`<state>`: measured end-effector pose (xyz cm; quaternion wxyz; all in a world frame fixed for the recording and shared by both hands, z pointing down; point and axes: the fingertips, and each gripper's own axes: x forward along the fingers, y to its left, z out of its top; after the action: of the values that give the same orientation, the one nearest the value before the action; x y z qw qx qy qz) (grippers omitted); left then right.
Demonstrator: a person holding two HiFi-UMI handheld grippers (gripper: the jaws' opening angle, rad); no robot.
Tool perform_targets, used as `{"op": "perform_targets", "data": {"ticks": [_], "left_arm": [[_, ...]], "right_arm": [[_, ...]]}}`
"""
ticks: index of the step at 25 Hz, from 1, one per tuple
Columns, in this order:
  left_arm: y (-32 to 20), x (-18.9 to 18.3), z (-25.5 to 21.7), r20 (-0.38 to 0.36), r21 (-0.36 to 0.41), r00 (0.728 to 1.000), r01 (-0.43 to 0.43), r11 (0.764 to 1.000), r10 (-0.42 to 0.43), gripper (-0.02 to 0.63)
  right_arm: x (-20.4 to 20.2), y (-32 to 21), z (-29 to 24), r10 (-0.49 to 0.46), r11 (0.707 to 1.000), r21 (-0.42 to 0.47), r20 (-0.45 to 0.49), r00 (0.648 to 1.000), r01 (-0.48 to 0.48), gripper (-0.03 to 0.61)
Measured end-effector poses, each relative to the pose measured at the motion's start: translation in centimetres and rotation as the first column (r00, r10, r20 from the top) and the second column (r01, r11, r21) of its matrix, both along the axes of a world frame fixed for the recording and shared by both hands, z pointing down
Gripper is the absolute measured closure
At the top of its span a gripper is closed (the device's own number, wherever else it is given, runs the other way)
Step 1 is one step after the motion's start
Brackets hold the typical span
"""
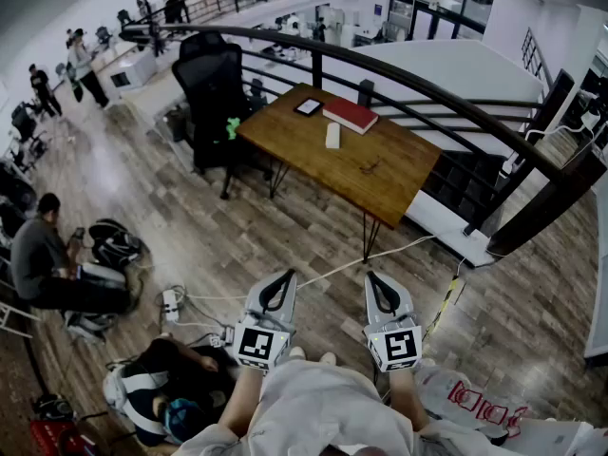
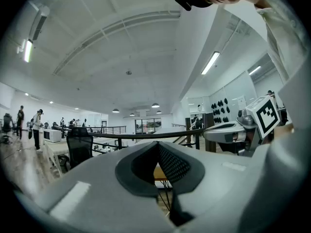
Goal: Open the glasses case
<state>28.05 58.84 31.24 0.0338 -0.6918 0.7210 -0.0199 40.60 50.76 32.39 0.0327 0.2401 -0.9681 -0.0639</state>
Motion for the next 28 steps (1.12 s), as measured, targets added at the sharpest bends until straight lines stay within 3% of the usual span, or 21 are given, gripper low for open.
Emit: {"op": "perform_targets", "data": {"ticks": [4, 15, 28], "left_arm": [[-0.5, 0.5, 0.5, 0.006, -0.009, 1.0, -0.003, 1.0, 0.003, 0.594], [-3.6, -1.1, 2.8, -0.024, -0.046, 1.0, 0.003, 0.999, -0.004, 0.594], [-12.6, -8.7, 3.2, -0.029, -0.044, 0.998, -0.048, 0.998, 0.046, 0.594]], "right_arm": [[0.5, -0.7, 0.3, 0.016, 1.0, -0.017, 0.033, 0.999, -0.015, 0.575], [-1.6, -3.6, 2.0, -0.002, 0.999, -0.034, 0.0, 1.0, 0.002, 0.574], [-9.0, -11.9, 2.9, 0.034, 0.998, -0.044, -0.036, 0.999, -0.036, 0.574]]}}
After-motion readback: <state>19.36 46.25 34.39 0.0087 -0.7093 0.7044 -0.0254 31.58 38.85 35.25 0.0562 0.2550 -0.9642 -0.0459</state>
